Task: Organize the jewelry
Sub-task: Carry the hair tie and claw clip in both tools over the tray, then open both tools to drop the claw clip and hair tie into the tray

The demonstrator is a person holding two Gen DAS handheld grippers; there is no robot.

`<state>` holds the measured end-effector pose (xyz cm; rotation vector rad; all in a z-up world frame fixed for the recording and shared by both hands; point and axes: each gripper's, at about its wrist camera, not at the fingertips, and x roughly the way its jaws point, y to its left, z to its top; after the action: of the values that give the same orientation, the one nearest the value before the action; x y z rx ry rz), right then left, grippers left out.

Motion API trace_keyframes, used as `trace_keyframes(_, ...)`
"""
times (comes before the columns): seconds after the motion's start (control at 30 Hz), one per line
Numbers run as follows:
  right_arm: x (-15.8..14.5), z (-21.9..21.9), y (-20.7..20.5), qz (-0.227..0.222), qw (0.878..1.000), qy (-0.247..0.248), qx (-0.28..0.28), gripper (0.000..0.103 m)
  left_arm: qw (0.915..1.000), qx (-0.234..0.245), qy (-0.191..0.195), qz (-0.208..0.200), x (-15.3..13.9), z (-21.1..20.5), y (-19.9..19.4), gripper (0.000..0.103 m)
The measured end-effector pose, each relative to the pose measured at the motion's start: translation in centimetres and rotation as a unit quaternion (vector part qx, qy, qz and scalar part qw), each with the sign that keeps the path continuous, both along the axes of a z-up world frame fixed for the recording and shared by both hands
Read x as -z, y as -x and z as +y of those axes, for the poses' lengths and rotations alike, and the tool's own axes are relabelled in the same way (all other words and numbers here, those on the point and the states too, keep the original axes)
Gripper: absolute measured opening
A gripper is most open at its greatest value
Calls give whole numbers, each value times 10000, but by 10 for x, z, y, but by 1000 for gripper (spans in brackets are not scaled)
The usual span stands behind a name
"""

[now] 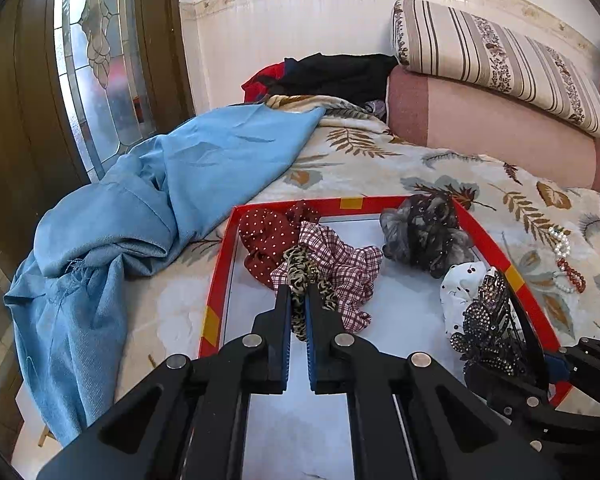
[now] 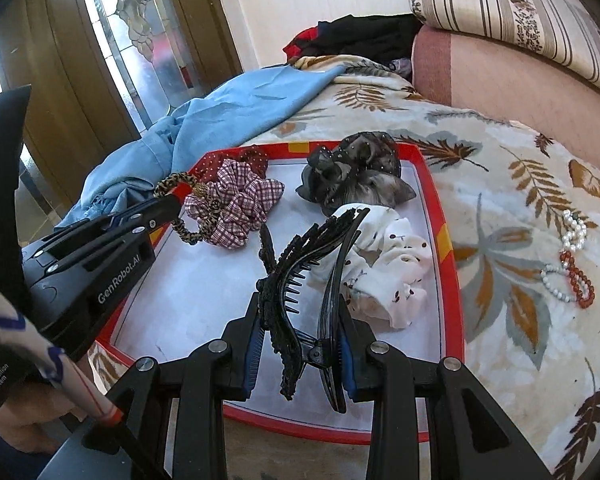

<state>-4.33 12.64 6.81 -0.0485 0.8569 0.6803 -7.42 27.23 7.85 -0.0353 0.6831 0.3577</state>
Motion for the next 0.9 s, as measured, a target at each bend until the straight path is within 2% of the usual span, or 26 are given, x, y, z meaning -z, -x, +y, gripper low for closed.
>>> trace_keyframes(0.27,6,2,-6,84,10000,-28,41,35,9996,-115,-205,122,4,-1,-4,6)
trace_keyframes(0.33,7,4,-7,92,9999,-26,41,35,9991,-206,-367,112,4,-2,-3,6)
trace_keyframes(0.6,7,8,-9,105,9999,21,-21,37,9992,-229,-318,102,4,1,-4,7)
trace_keyframes(0.67,4,6,-8,83,10000,-11,-19,37,9994,-201,-264,78,3,1,-3,10)
trace_keyframes(0.73,1,4,-7,83,9999,-41,-64,37,9996,-182,-220,3,1,-1,-2,23)
trace_keyframes(0.9,-13,-5,1,-113,9998,-128,-79,43,9995,-152,-203,-211,-5,-5,1,25)
